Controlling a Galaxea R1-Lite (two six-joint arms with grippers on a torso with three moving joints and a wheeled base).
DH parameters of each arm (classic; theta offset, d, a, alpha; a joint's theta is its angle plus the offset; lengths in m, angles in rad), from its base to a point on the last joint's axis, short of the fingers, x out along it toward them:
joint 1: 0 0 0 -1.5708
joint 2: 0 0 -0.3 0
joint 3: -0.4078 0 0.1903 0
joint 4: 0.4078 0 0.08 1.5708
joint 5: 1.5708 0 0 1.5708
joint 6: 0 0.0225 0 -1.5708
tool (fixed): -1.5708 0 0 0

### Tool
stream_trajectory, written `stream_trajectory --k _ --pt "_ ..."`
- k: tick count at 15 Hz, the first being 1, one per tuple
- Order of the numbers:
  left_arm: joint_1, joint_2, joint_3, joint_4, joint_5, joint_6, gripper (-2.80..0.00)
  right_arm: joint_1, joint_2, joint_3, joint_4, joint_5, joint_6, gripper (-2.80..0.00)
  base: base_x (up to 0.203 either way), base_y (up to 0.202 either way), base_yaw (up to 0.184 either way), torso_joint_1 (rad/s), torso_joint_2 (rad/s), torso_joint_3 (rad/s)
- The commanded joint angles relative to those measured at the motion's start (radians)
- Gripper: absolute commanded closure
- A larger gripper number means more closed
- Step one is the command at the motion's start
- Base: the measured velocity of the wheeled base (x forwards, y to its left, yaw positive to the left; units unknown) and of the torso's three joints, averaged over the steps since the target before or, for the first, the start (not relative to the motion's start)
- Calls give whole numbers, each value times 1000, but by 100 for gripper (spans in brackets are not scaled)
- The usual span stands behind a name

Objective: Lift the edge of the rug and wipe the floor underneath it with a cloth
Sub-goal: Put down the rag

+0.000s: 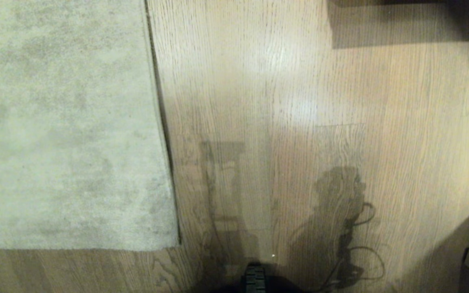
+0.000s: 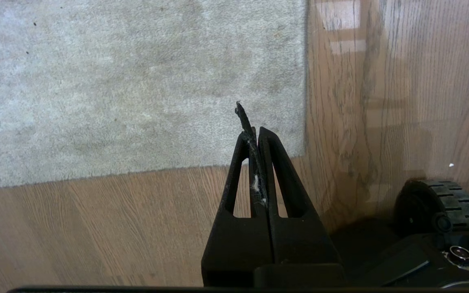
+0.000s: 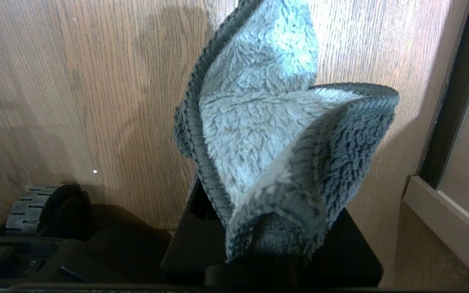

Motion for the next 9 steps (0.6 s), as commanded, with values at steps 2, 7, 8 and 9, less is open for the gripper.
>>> stream_trajectory --k 2,7,8,9 --pt "0 0 0 0 0 1 0 0 1 0 -1 -1 -2 0 0 0 0 0 0 0" --pt "0 0 0 -1 0 -3 0 0 1 0 -1 -1 2 0 0 0 0 0 0 0" --pt "0 0 0 -1 -2 -3 0 0 1 0 -1 0 7 0 0 0 0 0 0 0" --pt "0 0 0 0 0 -1 0 0 1 0 -1 0 6 0 0 0 0 0 0 0"
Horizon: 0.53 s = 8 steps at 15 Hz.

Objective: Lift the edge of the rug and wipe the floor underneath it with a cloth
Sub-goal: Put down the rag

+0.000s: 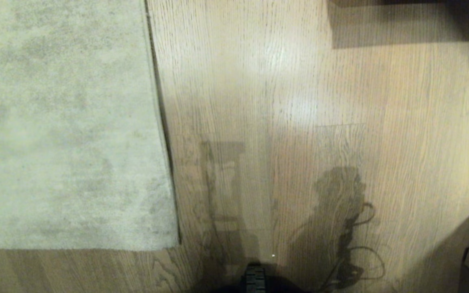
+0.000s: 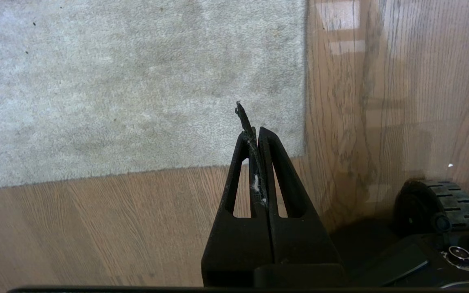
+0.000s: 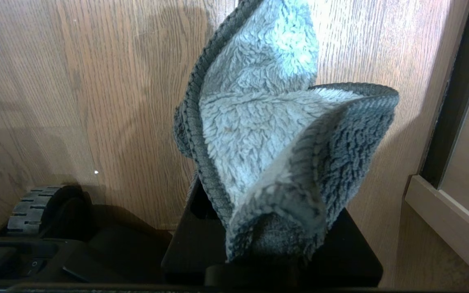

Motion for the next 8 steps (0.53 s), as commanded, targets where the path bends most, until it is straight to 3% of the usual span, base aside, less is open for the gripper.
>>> stream_trajectory --k 1,8 --pt "0 0 0 0 0 1 0 0 1 0 0 0 -1 0 0 0 0 0 0 0" --pt "0 0 0 0 0 -10 0 0 1 0 0 28 -36 0 0 0 0 0 0 0"
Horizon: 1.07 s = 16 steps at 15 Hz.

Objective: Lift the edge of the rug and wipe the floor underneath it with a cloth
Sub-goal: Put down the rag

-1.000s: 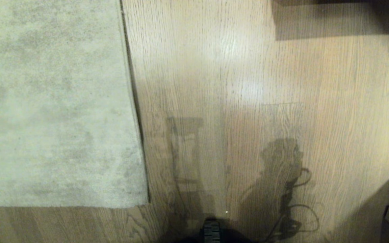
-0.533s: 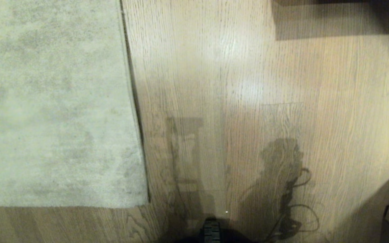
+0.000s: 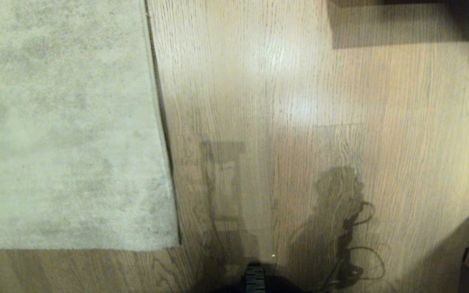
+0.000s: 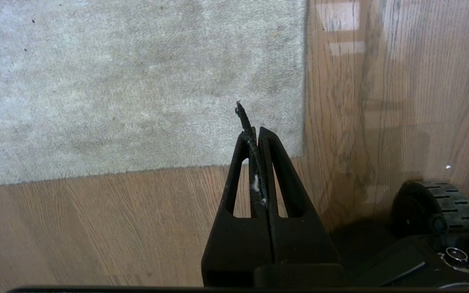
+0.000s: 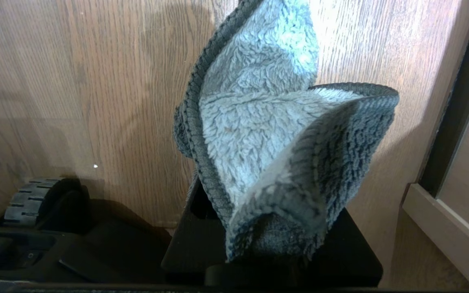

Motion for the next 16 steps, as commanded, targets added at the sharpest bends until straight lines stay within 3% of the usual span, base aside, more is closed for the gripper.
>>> stream_trajectory --k 1,4,9,16 --pt "0 0 0 0 -1 -1 0 1 1 -1 10 3 0 0 0 0 0 0 0 0" --pt "0 0 0 0 -1 0 0 1 77 -63 14 36 -2 0 0 0 0 0 0 0" --pt "0 0 0 0 -1 -1 0 6 420 -198 -70 55 1 0 0 0 0 0 0 0" --pt "0 0 0 0 -1 -1 0 -23 1043 -243 -576 57 31 0 0 0 0 0 0 0"
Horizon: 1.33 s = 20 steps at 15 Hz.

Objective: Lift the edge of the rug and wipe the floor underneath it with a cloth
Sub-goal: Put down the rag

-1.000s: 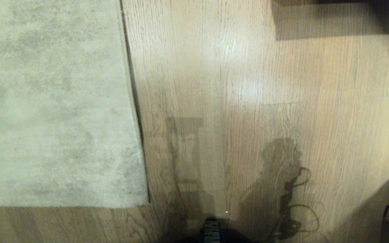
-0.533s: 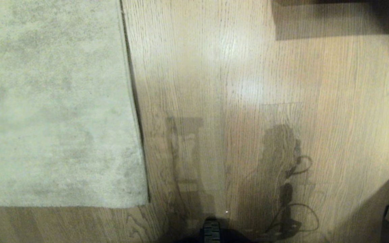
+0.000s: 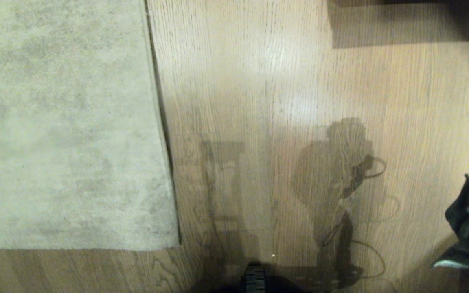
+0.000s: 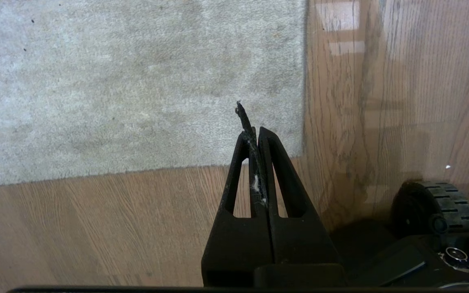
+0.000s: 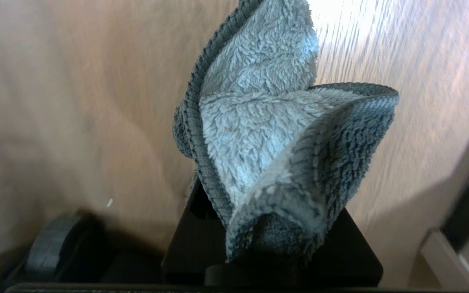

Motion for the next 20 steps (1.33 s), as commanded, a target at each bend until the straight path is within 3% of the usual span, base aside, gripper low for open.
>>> stream_trajectory --k 1,5,7,12,15,20 --pt "0 0 0 0 0 -1 0 -25 325 -11 -216 1 4 0 0 0 0 0 0 0" --pt "0 0 0 0 0 1 0 -59 632 -35 -590 2 12 0 0 0 0 0 0 0" --pt "0 0 0 0 0 -1 0 -75 718 -67 -688 2 14 0 0 0 0 0 0 0" --pt "0 0 0 0 0 1 0 -118 845 -148 -725 5 16 0 0 0 0 0 0 0" --pt "0 0 0 0 0 -1 0 -124 920 -183 -791 6 75 0 0 0 0 0 0 0" --pt "0 0 0 0 0 -1 0 -129 971 -223 -804 9 87 0 0 0 0 0 0 0"
